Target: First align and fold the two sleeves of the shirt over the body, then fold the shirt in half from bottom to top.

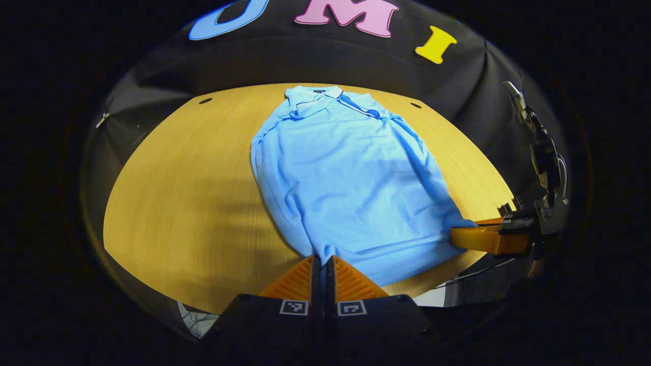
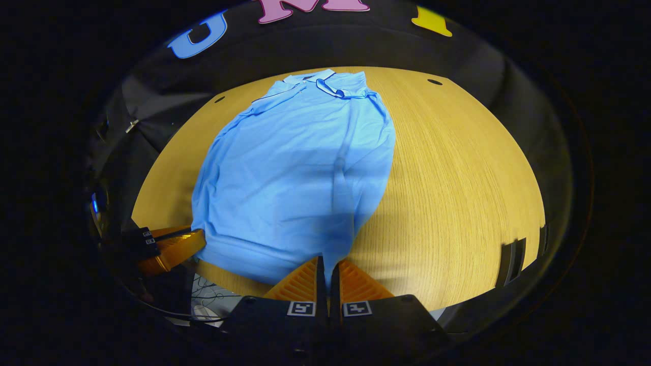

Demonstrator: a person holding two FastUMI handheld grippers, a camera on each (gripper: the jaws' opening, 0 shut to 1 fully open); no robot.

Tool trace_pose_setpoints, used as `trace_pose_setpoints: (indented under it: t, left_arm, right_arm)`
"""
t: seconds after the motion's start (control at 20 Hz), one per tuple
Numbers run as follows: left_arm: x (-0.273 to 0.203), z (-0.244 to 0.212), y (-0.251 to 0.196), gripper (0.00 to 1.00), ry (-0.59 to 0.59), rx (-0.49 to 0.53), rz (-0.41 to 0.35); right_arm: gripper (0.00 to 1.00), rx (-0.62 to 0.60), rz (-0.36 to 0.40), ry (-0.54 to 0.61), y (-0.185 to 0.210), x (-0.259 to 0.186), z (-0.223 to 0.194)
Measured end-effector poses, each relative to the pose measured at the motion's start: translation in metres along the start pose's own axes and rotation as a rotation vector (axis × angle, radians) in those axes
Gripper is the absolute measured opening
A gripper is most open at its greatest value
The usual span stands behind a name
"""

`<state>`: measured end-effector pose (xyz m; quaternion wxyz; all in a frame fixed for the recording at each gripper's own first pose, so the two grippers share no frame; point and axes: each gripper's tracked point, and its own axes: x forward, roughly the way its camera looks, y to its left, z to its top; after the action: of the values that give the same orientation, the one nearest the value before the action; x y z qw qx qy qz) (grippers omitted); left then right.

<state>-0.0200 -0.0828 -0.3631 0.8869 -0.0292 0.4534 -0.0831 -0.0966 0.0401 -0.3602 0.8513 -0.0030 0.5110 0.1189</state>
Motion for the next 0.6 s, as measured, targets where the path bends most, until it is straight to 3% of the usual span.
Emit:
trace_pose_setpoints:
  t: [0.35,0.6]
  left_arm:
    - [-0.026,0.074,-0.012,0.06,-0.1,-0.01,-0.021]
    - [-0.037,0.165,-0.017,0.06,-0.211,0.008,-0.027]
  right_arm:
    - [0.05,-0.035,0.031,-0.102,-0.005,-0.023,0.082]
    - [0.05,-0.024,0.075,-0.163,-0.003,-0.025,0.15]
